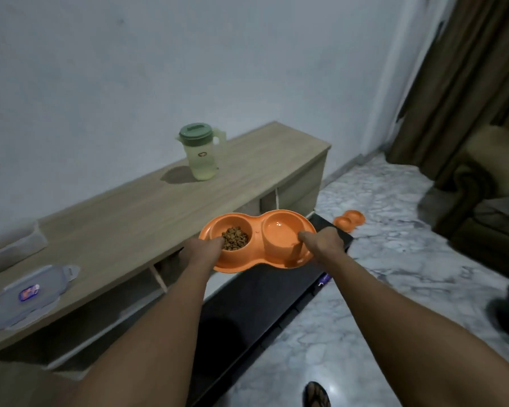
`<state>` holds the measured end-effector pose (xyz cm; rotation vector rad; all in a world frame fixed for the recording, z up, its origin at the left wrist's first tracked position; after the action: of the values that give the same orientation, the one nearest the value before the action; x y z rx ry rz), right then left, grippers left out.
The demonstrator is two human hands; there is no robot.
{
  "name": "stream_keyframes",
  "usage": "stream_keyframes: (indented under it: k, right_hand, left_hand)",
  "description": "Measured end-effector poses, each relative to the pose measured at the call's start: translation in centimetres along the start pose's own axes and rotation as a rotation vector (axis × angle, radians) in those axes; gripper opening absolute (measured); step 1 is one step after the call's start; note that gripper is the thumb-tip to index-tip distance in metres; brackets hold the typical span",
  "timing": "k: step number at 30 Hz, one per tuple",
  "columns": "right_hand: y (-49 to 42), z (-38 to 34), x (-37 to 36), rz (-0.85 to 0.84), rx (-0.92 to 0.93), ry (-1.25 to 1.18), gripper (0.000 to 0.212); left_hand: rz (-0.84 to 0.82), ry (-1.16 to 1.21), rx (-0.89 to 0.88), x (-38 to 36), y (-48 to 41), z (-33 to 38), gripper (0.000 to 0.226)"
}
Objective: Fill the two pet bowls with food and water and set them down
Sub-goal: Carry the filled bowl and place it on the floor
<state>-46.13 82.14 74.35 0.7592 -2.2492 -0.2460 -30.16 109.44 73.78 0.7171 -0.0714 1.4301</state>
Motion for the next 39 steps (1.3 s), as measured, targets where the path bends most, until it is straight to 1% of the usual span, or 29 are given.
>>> stream_keyframes:
  k: [3, 5, 7, 9, 12, 15, 20, 24, 29, 32, 36, 39]
  right_hand:
    - [-1.5, 3.4, 5.4, 0.066, -0.067, -0.073, 0.053]
    - [-3.1, 5.6, 8.8, 0.116, -0.106, -0.118, 0.050]
    - [-4.9, 7.7, 12.9, 0.168, -0.142, -0.153, 0.041]
    - [-6.4, 9.3, 16.6, 0.215, -0.172, -0.179, 0.031]
    - [-9.5, 11.7, 22.7, 0.278, -0.201, -0.216, 0.032]
    - [-12.9, 14.0, 29.2, 0.340, -0.228, -0.215, 0.034]
    - [-18.3, 16.5, 37.5, 0.413, -0.261, -0.225, 0.036]
    - [-23.5, 17.6, 41.6, 0.456, -0.295, -0.230, 0.034]
    - [-31.8, 17.2, 44.8, 0.501, -0.322, -0.255, 0.035]
    - [-37.0, 16.2, 46.5, 0.530, -0.352, -0.270, 0.033]
    - [-43.3, 14.5, 48.4, 0.572, -0.395, -0.300, 0.039]
    - [-48.2, 13.2, 49.8, 0.585, -0.416, -0.312, 0.042]
  left_hand:
    - [-0.067, -0.045, -0.061, -5.8, 1.8, 2.6, 0.055]
    - [-0.147, -0.062, -0.094, -10.4, 2.8, 4.5, 0.059]
    - [-0.207, -0.054, -0.114, -15.5, 3.9, 6.5, 0.068]
    - [-0.235, -0.069, -0.150, -19.8, 5.2, 8.6, 0.069]
    - [-0.244, -0.121, -0.200, -26.5, 8.0, 12.3, 0.060]
    - [-0.299, -0.161, -0.196, -34.1, 10.2, 15.3, 0.061]
    - [-0.367, -0.199, -0.230, -44.2, 13.0, 20.2, 0.061]
    - [-0.446, -0.221, -0.232, -51.6, 13.0, 23.7, 0.060]
    - [-0.488, -0.227, -0.278, -60.8, 9.9, 29.6, 0.053]
    - [-0.528, -0.254, -0.298, -66.1, 7.5, 33.4, 0.055]
    - [-0.570, -0.290, -0.335, -71.9, 4.8, 38.7, 0.059]
    - [-0.557, -0.351, -0.351, -75.9, 2.5, 42.5, 0.064]
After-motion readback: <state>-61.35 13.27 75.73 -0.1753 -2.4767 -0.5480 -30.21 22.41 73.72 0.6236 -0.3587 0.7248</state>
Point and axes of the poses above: each hand's wrist, its own y-axis away from the middle knuckle, its own x-axis out of the back of the hand, z = x × y, the point moved 9 cm from there along -y, towards the middle knuckle, and after that the axes turned 3 degrees about y, right-handed, at the moved point
